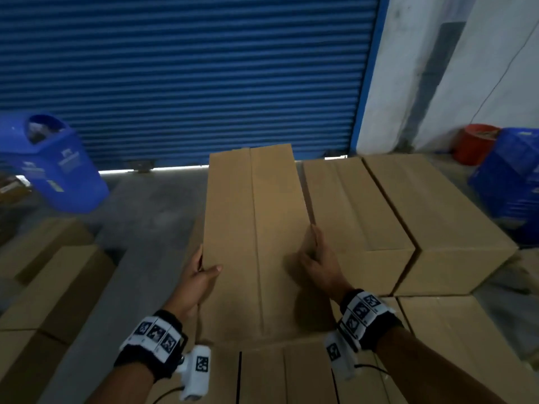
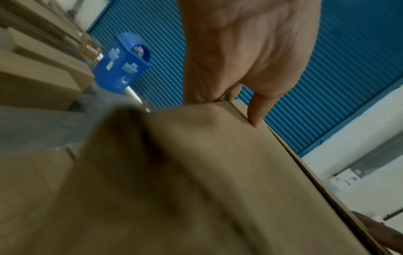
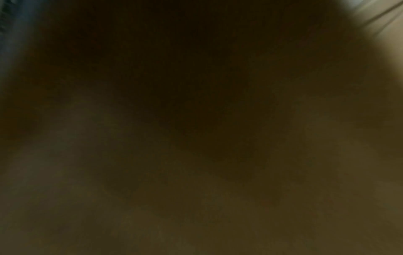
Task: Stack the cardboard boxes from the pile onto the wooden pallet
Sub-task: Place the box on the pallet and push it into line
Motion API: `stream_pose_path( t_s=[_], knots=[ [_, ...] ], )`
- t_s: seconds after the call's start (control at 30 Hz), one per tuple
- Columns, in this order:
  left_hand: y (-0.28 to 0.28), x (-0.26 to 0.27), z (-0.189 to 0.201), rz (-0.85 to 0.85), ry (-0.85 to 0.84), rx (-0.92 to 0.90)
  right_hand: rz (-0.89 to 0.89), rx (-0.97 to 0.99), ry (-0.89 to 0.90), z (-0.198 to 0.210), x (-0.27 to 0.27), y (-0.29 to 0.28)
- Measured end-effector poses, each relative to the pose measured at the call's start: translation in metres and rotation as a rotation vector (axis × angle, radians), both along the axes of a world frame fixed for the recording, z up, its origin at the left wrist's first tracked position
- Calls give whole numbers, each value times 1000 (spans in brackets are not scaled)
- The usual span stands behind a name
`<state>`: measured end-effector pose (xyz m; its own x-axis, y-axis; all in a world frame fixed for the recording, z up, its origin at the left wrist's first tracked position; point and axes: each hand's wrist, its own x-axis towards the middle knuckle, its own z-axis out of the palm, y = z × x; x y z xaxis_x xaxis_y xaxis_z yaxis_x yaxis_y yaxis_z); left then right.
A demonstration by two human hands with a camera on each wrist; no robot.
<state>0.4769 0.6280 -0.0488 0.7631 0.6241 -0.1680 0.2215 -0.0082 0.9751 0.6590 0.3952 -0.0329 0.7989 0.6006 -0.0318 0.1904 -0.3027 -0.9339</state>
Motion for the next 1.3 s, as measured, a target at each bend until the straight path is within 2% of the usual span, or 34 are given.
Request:
stream_pose_path(
  t_s=[0.2, 0.3, 0.43, 0.53, 0.67, 0.83, 1.0, 1.07, 1.17, 1.3],
  knots=[
    [12, 55, -51, -32, 108, -18, -25, -161, 51, -62, 42, 22],
    [13, 63, -71, -93, 165, 53, -31, -292, 81, -77, 60, 24],
    [4, 68, -84, -71, 191, 186, -30, -436, -22, -72, 66, 30],
    [3, 74, -87, -17, 232, 237, 4, -542, -182, -67, 64, 37],
    [21, 87, -78, -44, 209, 240, 11, -502, -370, -52, 73, 55],
    [68, 131, -56, -85, 174, 203, 31, -502, -386, -35, 115, 89],
    [81, 152, -64, -239, 140, 216, 251, -637, -562, -35, 147, 84],
    [69, 142, -78, -239, 165, 322, 336, -727, -638, -47, 146, 69],
    [43, 117, -90, -243, 160, 524, 383, -839, -625, -65, 133, 39],
    [34, 108, -92, -415, 335, 775, 502, -971, -657, -80, 119, 11]
  ],
)
